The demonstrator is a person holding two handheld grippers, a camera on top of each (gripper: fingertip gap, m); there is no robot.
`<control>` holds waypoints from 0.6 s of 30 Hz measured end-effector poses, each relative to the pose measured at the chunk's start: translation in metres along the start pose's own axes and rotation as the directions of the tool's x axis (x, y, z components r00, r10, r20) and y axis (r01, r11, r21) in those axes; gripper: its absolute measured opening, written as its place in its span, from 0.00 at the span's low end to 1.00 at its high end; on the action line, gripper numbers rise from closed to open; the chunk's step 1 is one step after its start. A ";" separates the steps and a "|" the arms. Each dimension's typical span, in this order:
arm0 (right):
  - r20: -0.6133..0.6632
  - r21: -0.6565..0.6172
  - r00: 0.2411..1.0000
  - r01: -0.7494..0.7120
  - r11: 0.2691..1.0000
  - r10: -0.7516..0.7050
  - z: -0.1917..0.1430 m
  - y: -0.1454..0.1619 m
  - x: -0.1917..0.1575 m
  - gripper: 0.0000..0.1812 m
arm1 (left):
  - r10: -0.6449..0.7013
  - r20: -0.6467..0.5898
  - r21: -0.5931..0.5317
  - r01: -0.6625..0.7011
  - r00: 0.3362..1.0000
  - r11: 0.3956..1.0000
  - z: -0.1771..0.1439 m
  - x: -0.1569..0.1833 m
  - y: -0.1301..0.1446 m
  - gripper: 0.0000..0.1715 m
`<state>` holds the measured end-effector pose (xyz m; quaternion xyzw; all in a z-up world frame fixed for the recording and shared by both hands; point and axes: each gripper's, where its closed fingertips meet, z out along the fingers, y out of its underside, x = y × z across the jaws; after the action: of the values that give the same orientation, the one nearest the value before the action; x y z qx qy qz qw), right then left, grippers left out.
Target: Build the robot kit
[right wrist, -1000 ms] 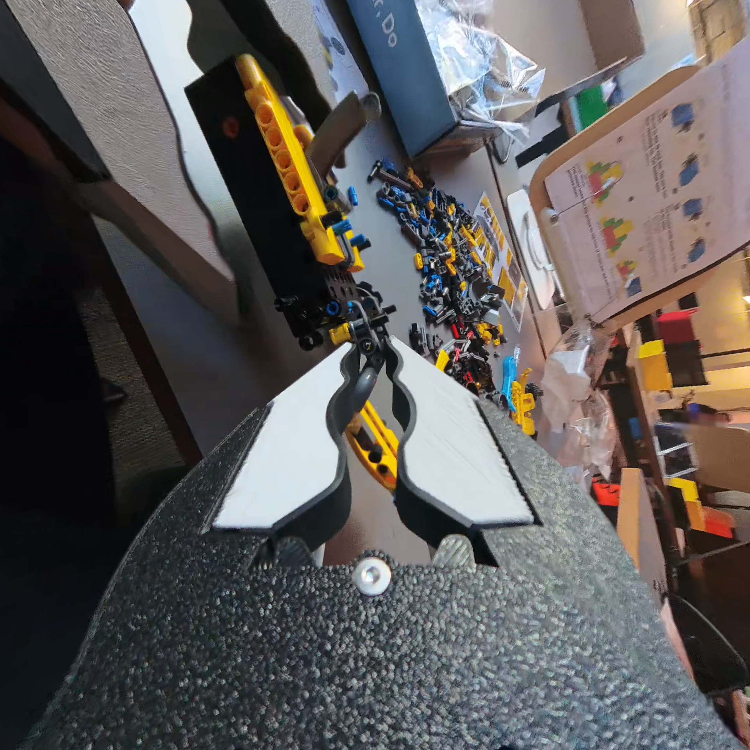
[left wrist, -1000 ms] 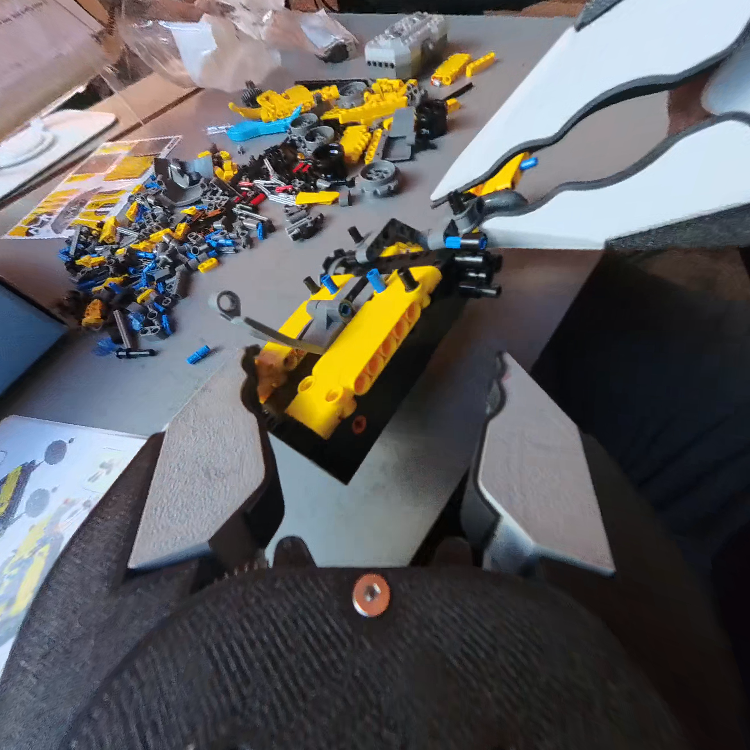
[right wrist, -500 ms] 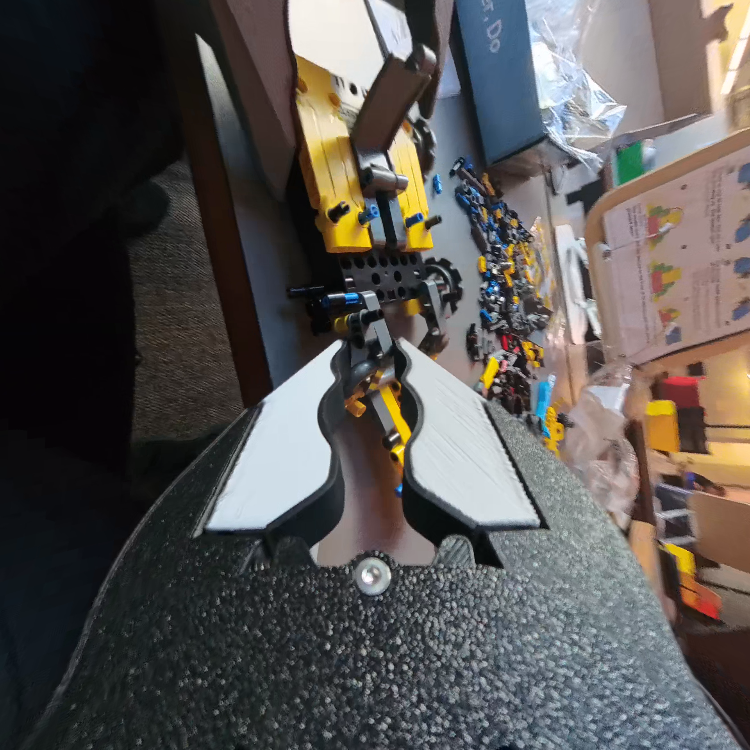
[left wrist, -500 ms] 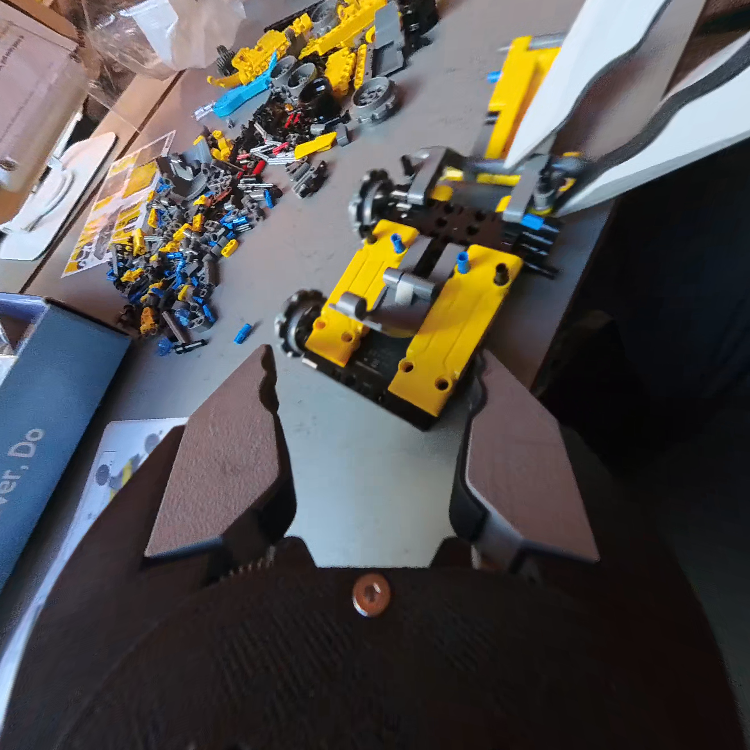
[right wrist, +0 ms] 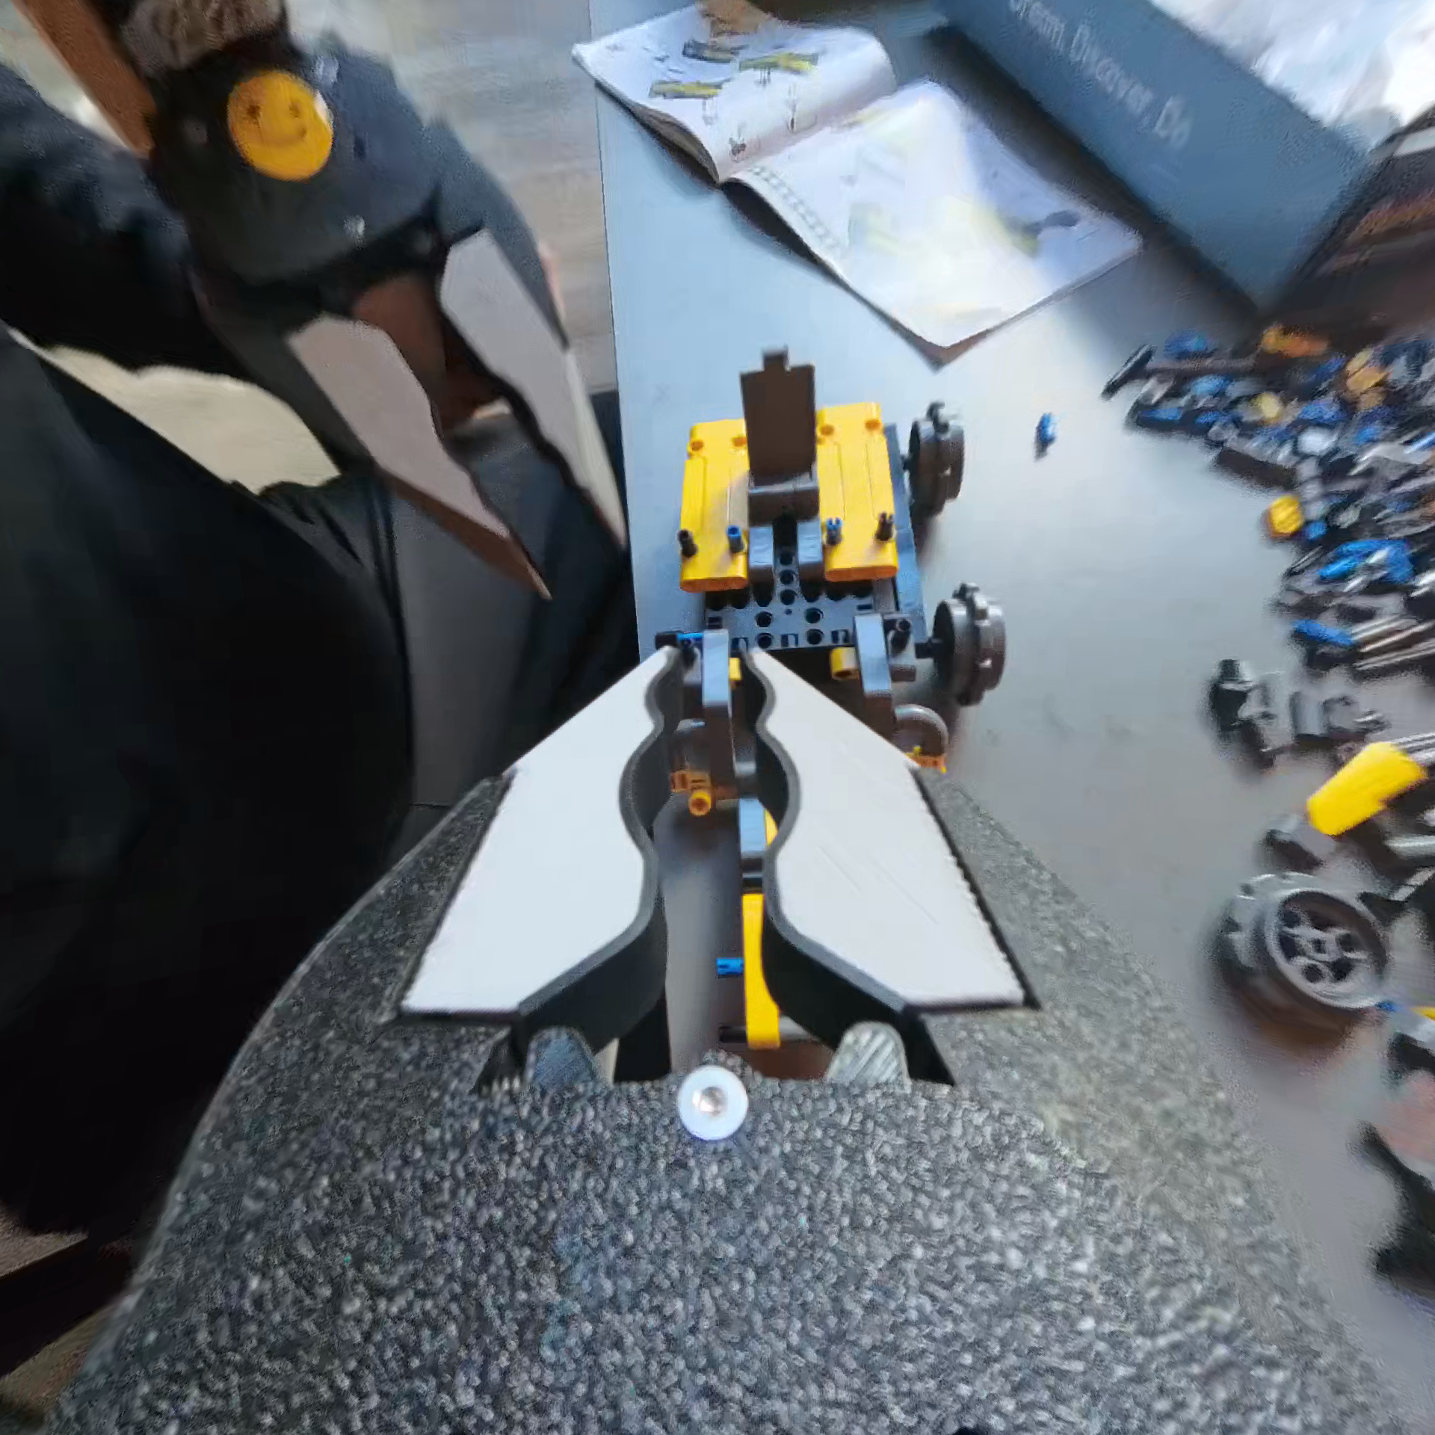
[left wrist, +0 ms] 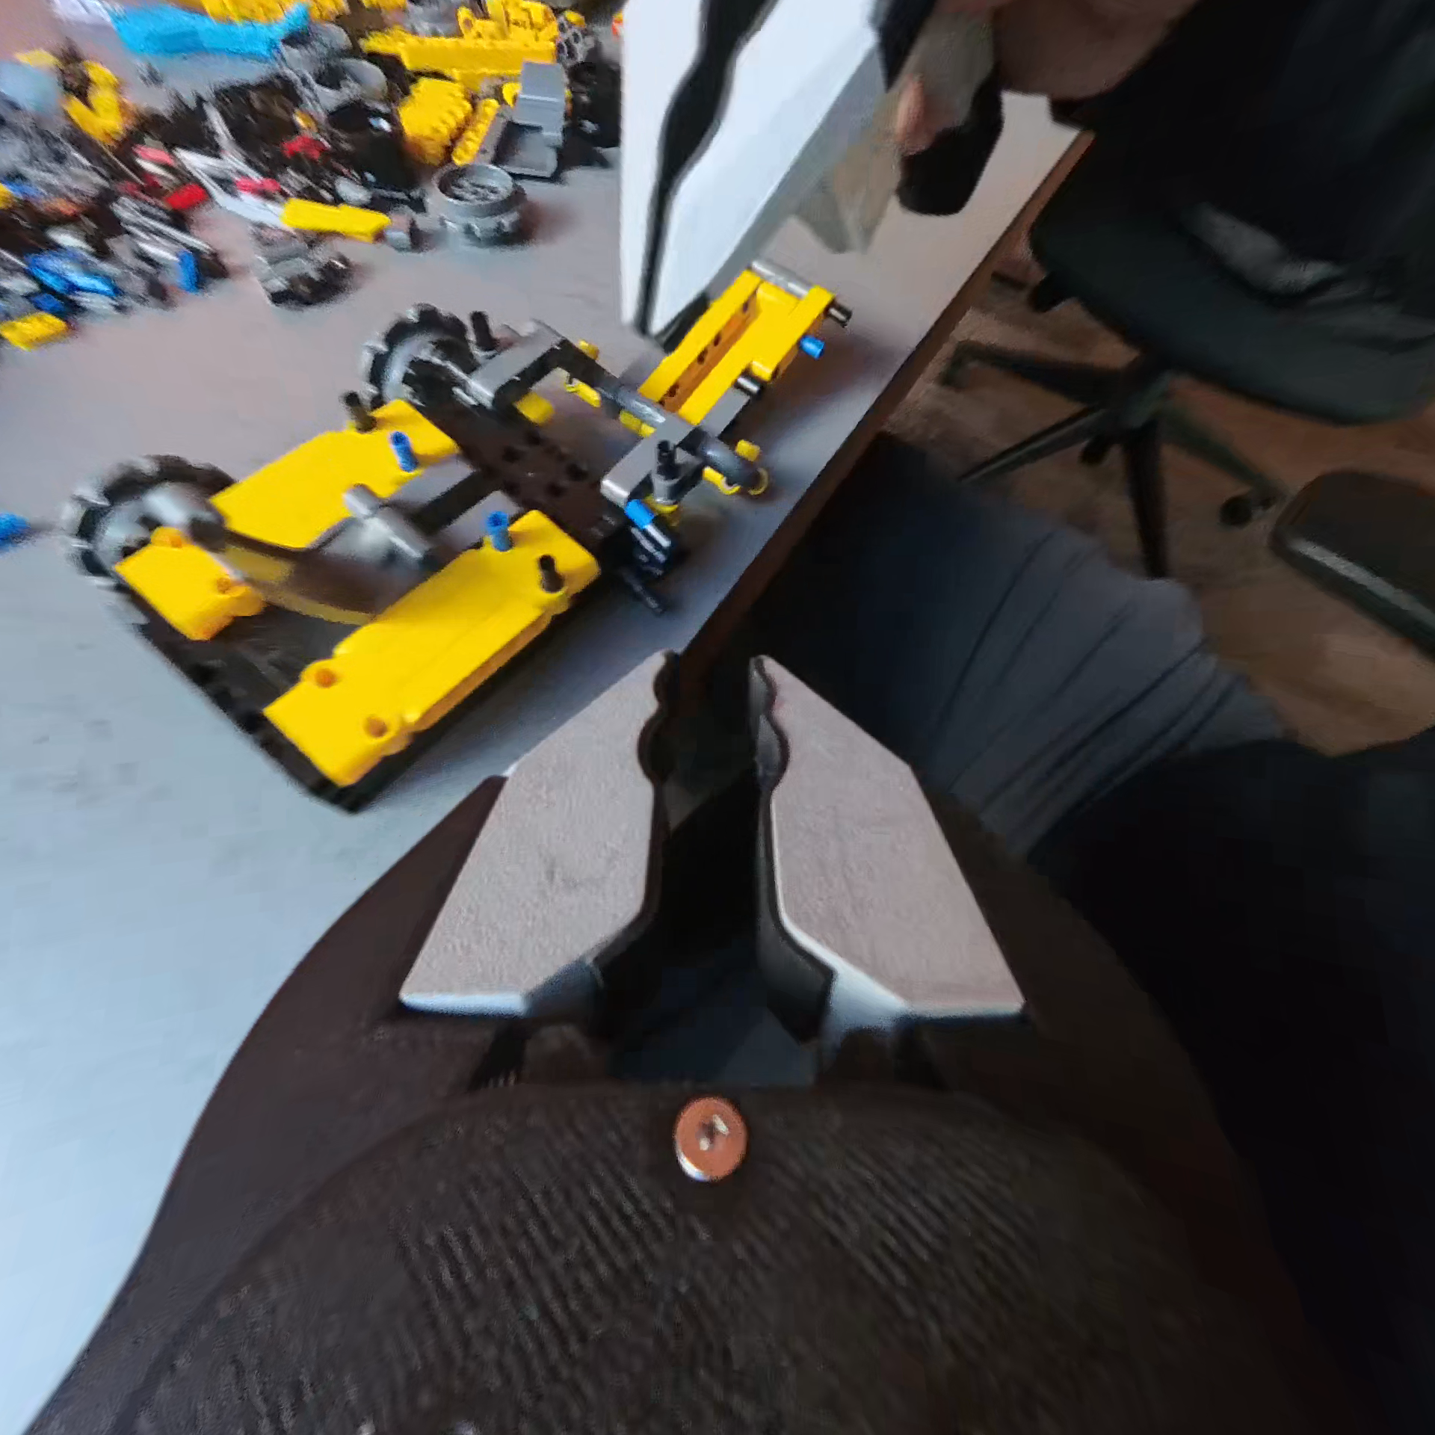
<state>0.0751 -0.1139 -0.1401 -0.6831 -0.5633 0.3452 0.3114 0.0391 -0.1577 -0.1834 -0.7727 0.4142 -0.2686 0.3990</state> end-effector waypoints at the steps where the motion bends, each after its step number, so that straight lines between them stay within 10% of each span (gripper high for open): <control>1: 0.034 -0.038 0.998 -0.048 0.998 0.049 0.004 0.003 0.004 0.02 | -0.044 -0.023 0.003 0.044 0.999 0.999 0.007 0.003 0.000 0.08; 18: 0.342 -0.315 0.898 -0.168 0.934 0.277 0.031 0.017 -0.007 0.04 | -0.218 0.160 0.109 0.202 0.963 0.973 0.019 -0.018 -0.013 0.05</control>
<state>0.0578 -0.1229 -0.1707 -0.7001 -0.5730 0.4224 0.0552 0.0493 -0.1300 -0.1840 -0.8133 0.2815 -0.2607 0.4374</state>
